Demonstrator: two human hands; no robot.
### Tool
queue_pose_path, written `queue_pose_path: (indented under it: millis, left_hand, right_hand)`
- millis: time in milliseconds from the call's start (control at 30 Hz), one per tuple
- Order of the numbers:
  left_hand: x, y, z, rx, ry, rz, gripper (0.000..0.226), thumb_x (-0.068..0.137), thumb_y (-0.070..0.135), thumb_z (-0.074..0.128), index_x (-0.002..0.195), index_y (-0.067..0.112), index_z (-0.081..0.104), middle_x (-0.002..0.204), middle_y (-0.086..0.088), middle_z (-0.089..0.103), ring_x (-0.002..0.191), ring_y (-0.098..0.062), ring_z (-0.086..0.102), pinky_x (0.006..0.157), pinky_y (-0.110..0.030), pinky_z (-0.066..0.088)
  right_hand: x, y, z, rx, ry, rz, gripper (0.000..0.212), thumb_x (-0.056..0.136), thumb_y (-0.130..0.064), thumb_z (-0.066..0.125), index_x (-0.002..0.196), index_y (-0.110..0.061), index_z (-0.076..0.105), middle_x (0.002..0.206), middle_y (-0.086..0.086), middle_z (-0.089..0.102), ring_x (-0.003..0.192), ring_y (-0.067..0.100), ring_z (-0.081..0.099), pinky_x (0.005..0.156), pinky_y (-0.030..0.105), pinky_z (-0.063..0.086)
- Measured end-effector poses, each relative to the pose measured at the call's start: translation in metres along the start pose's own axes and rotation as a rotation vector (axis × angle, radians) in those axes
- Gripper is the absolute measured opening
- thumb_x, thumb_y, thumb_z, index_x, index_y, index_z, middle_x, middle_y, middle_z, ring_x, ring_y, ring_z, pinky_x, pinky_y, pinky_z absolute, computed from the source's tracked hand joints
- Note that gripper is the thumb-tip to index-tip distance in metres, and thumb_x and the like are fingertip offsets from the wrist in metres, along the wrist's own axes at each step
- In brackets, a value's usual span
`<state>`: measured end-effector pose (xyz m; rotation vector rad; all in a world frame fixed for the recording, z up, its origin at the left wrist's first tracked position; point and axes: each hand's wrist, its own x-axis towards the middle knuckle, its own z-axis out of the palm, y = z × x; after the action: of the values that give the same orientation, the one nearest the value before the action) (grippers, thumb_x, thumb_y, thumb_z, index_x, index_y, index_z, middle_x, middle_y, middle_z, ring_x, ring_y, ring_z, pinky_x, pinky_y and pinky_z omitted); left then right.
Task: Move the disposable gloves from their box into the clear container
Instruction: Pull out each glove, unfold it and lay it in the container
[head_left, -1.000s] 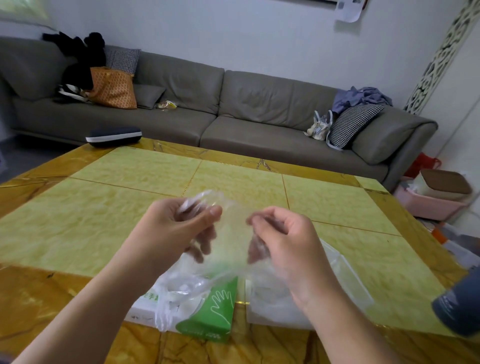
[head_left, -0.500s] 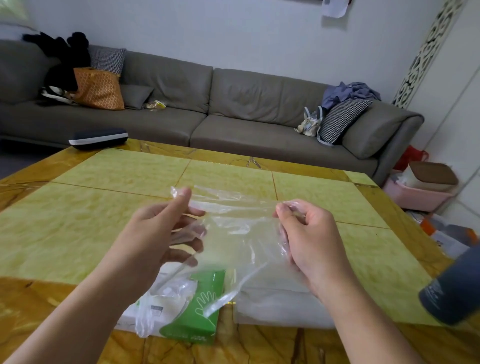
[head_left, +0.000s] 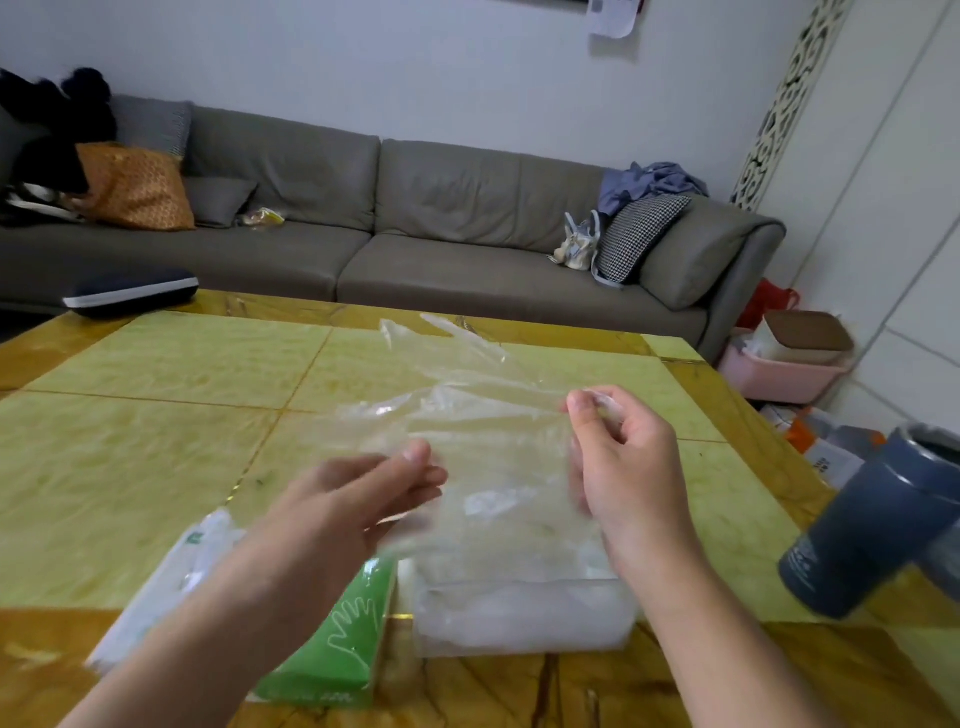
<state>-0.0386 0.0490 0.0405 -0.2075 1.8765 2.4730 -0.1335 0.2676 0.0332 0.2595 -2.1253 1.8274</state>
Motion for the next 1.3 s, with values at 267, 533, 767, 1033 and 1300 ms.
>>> queue_pose_path:
  millis: [267, 533, 767, 1033, 1300]
  left_hand:
    - [-0.009, -0.002, 0.03, 0.328, -0.079, -0.004, 0.021, 0.089, 0.02, 0.075, 0.082, 0.001, 0.077, 0.071, -0.017, 0.068, 0.059, -0.026, 0.061, 0.061, -0.039, 0.053]
    - [-0.028, 0.024, 0.026, 0.809, 0.136, 0.241, 0.047, 0.087, 0.052, 0.067, 0.064, 0.011, 0.068, 0.047, -0.002, 0.055, 0.042, -0.012, 0.044, 0.05, -0.026, 0.036]
    - [0.003, -0.021, 0.078, 1.316, -0.095, 0.413, 0.017, 0.102, 0.032, 0.049, 0.107, 0.033, 0.065, 0.101, 0.018, 0.059, 0.089, -0.003, 0.061, 0.08, -0.025, 0.053]
    - [0.042, -0.06, 0.08, 1.543, -0.292, -0.088, 0.033, 0.106, 0.037, 0.041, 0.133, 0.026, 0.055, 0.131, 0.002, 0.062, 0.113, -0.021, 0.063, 0.097, -0.039, 0.053]
    - [0.06, -0.052, 0.088, 1.581, -0.378, -0.197, 0.053, 0.097, 0.058, 0.058, 0.134, 0.021, 0.061, 0.129, 0.001, 0.067, 0.113, -0.018, 0.065, 0.096, -0.032, 0.053]
  right_hand:
    - [0.003, -0.002, -0.014, -0.193, -0.043, -0.017, 0.027, 0.105, -0.033, 0.059, 0.083, -0.018, 0.066, 0.052, 0.001, 0.046, 0.049, 0.019, 0.041, 0.052, 0.034, 0.037]
    - [0.014, 0.001, -0.042, -0.543, -0.341, 0.108, 0.025, 0.102, -0.033, 0.061, 0.082, -0.022, 0.072, 0.047, -0.018, 0.054, 0.04, 0.0, 0.044, 0.043, 0.015, 0.031]
    - [0.008, 0.005, -0.032, -0.791, -0.481, 0.116, 0.022, 0.099, -0.037, 0.063, 0.083, -0.024, 0.072, 0.076, -0.006, 0.072, 0.072, 0.012, 0.069, 0.068, 0.035, 0.059]
    - [0.008, 0.018, -0.026, -1.099, -0.438, 0.047, 0.044, 0.099, -0.035, 0.07, 0.061, -0.021, 0.054, 0.063, -0.004, 0.055, 0.05, 0.019, 0.051, 0.06, 0.034, 0.057]
    - [0.006, 0.023, -0.026, -1.22, -0.344, -0.006, 0.054, 0.089, -0.048, 0.08, 0.061, -0.021, 0.043, 0.059, -0.004, 0.051, 0.053, 0.022, 0.05, 0.055, 0.03, 0.051]
